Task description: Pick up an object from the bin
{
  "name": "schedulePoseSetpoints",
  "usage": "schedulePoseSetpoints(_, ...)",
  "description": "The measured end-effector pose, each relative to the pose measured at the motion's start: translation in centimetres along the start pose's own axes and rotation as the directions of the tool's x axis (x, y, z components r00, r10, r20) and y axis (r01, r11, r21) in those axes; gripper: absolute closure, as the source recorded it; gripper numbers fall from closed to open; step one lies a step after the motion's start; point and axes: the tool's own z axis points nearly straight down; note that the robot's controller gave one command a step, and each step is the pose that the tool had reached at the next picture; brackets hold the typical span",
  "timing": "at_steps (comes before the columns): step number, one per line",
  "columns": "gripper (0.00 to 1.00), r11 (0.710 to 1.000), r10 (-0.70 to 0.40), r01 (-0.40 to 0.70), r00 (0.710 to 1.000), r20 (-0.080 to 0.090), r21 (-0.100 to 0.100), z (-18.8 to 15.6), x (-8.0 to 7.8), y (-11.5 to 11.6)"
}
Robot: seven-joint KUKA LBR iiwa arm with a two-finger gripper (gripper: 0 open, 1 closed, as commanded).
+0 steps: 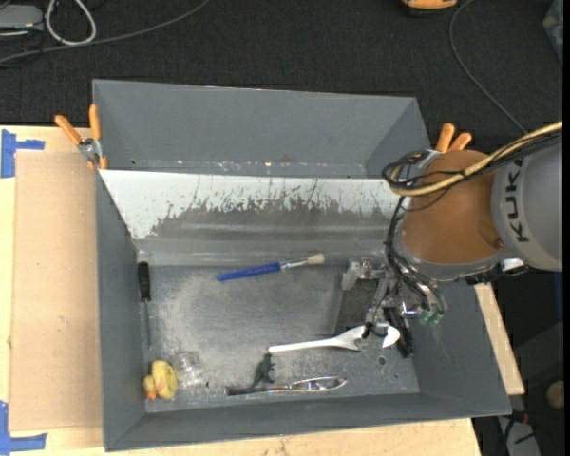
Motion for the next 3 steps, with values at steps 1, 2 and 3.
schedulePoseSetpoints(1,0.00,1.000,0.011,-0.011,1.000,-0.003,0.001,1.0,-0.5,-1.5)
schedulePoseSetpoints(2,0.00,1.000,0.030,-0.030,1.000,0.006,-0.001,4.6,-0.6,-3.3)
schedulePoseSetpoints(3,1.00,0.995,0.104,-0.104,0.994,0.017,0.000,4.3,0.3,-3.1)
